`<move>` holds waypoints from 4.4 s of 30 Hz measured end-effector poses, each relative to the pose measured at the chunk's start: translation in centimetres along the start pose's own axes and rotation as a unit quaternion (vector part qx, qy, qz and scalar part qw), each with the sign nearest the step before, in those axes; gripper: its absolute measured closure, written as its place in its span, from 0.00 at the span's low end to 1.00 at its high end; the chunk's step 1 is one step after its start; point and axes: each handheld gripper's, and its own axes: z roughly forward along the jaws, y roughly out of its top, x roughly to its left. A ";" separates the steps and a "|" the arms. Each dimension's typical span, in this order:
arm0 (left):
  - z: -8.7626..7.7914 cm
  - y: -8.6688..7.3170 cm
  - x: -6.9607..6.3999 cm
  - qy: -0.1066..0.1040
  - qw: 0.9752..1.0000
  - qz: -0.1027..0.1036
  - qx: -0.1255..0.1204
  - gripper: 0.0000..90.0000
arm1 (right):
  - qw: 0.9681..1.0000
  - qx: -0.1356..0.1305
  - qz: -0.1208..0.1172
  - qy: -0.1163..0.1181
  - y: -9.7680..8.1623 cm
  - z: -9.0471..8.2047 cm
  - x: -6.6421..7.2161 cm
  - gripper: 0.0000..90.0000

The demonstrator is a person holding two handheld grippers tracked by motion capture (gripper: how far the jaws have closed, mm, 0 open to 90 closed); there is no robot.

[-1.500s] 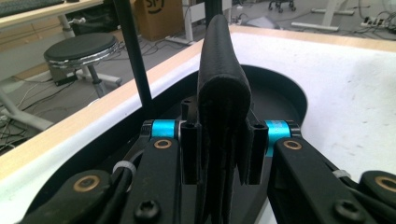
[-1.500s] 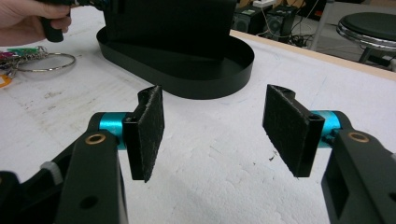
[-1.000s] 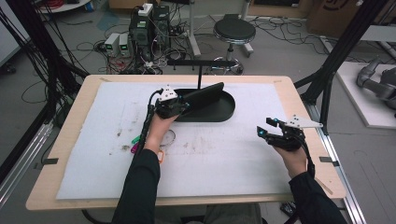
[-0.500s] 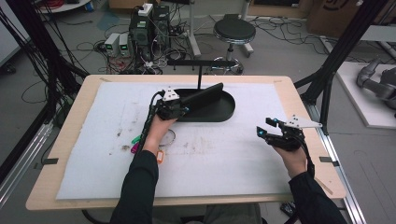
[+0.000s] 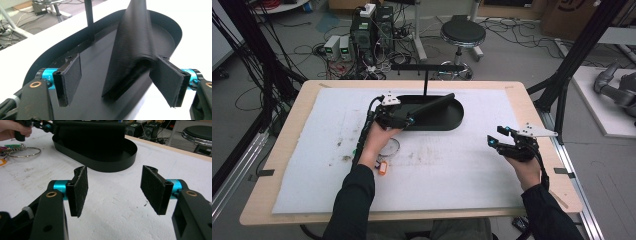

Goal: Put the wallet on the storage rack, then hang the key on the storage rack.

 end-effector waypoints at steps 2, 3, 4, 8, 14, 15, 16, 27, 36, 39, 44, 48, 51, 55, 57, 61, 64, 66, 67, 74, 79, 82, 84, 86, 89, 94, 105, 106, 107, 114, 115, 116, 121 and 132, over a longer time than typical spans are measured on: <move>-0.2 0.0 -0.2 -0.006 1.000 0.008 0.003 0.27 | 1.000 0.000 0.001 0.000 0.0 0.0 0.0 0.44; -0.4 0.0 -0.4 -0.007 1.000 0.015 0.007 0.27 | 1.000 0.000 0.001 0.000 0.0 0.0 0.0 0.44; -0.8 0.0 -0.8 -0.012 1.000 0.020 0.007 0.27 | 1.000 -0.002 0.001 -0.002 0.0 -0.1 0.0 0.44; -1.7 0.1 -1.4 -0.019 1.000 0.022 0.005 0.28 | 1.000 -0.002 0.003 -0.003 0.0 -0.1 0.0 0.44; -3.8 0.0 -1.7 -0.014 0.999 0.021 -0.023 0.28 | 1.000 -0.003 0.002 -0.004 0.1 -0.2 0.1 0.44; -4.3 -0.1 -1.8 -0.011 0.999 0.021 -0.028 0.28 | 1.000 -0.003 0.003 -0.004 0.1 -0.2 0.1 0.44; -4.3 -0.1 -1.8 -0.011 0.999 0.021 -0.028 0.28 | 1.000 -0.003 0.001 -0.004 0.1 -0.2 0.1 0.44; -9.6 -1.2 -3.4 0.011 0.998 0.026 -0.047 0.28 | 1.000 -0.003 0.005 -0.008 0.0 -0.3 0.0 0.43; -12.6 -3.7 -3.9 0.026 0.997 0.017 -0.064 0.28 | 1.000 -0.002 0.006 -0.012 0.0 -0.2 -0.1 0.42; -13.3 -4.3 -3.8 0.032 0.997 0.007 -0.067 0.28 | 1.000 -0.003 0.010 -0.014 0.0 -0.3 -0.2 0.42; -14.0 -5.0 -3.8 0.037 0.997 0.001 -0.067 0.28 | 1.000 -0.003 0.015 -0.018 -0.1 -0.5 -0.4 0.42; -14.2 -5.1 -3.6 0.035 0.997 -0.004 -0.075 0.29 | 1.000 -0.002 0.014 -0.021 -0.2 -0.8 -0.5 0.42; -14.4 -5.1 -3.3 0.029 0.996 -0.004 -0.089 0.30 | 1.000 -0.006 0.017 -0.024 -0.3 -1.1 -0.6 0.42; -14.8 -5.3 -2.9 0.009 0.991 -0.004 -0.133 0.31 | 0.999 -0.007 0.020 -0.028 -0.4 -1.6 -0.9 0.42; -14.9 -5.3 -2.9 0.007 0.991 -0.010 -0.133 0.34 | 0.999 -0.007 0.021 -0.030 -0.4 -1.7 -0.9 0.42; -15.0 -5.4 -2.5 0.003 0.993 -0.034 -0.115 0.34 | 0.999 -0.007 0.020 -0.031 -0.4 -1.7 -1.0 0.42; -14.9 -5.7 -2.6 0.007 0.993 -0.031 -0.112 0.34 | 0.999 -0.009 0.019 -0.031 -0.4 -1.6 -1.0 0.42; -14.8 -5.8 -2.7 0.005 0.994 -0.030 -0.101 0.34 | 0.999 -0.009 0.017 -0.031 -0.4 -1.5 -0.9 0.42; -14.7 -5.8 -2.6 0.003 0.995 -0.036 -0.095 0.34 | 0.999 -0.008 0.018 -0.030 -0.4 -1.5 -0.9 0.42; -13.7 -6.3 -2.2 0.015 0.996 -0.065 -0.052 0.31 | 0.999 -0.005 0.017 -0.028 -0.4 -1.3 -1.0 0.42; -12.5 -6.5 -1.9 0.014 0.998 -0.066 -0.016 0.42 | 0.999 -0.003 0.017 -0.028 -0.4 -1.3 -0.9 0.42; -11.6 -6.6 -1.8 0.014 0.998 -0.058 0.008 0.46 | 0.999 -0.003 0.016 -0.028 -0.4 -1.3 -0.9 0.42; -11.4 -6.5 -2.0 0.001 0.998 -0.058 0.009 0.49 | 0.999 -0.003 0.017 -0.028 -0.4 -1.4 -0.9 0.42; -11.3 -6.4 -2.3 -0.014 0.998 -0.053 0.009 0.49 | 0.999 -0.004 0.017 -0.029 -0.4 -1.5 -0.9 0.42; -11.5 -6.4 -3.3 -0.036 0.999 -0.036 0.005 0.49 | 0.999 -0.005 0.020 -0.030 -0.4 -1.6 -1.1 0.42; -11.4 -6.7 -4.5 -0.049 0.998 0.004 0.024 0.54 | 0.999 -0.007 0.019 -0.030 -0.4 -1.5 -1.1 0.42; -9.6 -6.9 -6.1 -0.047 0.993 0.079 0.076 0.62 | 0.999 -0.007 0.015 -0.029 -0.3 -1.2 -0.9 0.42; -9.4 -6.9 -6.3 -0.044 0.992 0.084 0.080 0.63 | 0.999 -0.007 0.015 -0.028 -0.3 -1.2 -0.9 0.42; -9.2 -6.9 -6.4 -0.041 0.991 0.092 0.089 0.65 | 0.999 -0.008 0.018 -0.029 -0.3 -1.3 -0.9 0.42; -8.6 -7.1 -6.6 -0.035 0.987 0.108 0.111 0.71 | 0.999 -0.009 0.016 -0.029 -0.3 -1.3 -0.9 0.42; -8.6 -7.1 -6.6 -0.035 0.986 0.111 0.116 0.74 | 0.999 -0.008 0.016 -0.028 -0.3 -1.3 -0.9 0.42; -8.6 -7.1 -6.6 -0.035 0.986 0.113 0.120 0.75 | 0.999 -0.008 0.017 -0.028 -0.3 -1.3 -0.9 0.42; -8.3 -7.2 -6.5 -0.033 0.985 0.116 0.125 0.84 | 0.999 -0.006 0.015 -0.028 -0.3 -1.2 -0.9 0.42; -9.0 -6.5 -6.8 -0.026 0.986 0.130 0.103 0.94 | 1.000 -0.007 0.017 -0.026 -0.3 -1.2 -0.9 0.42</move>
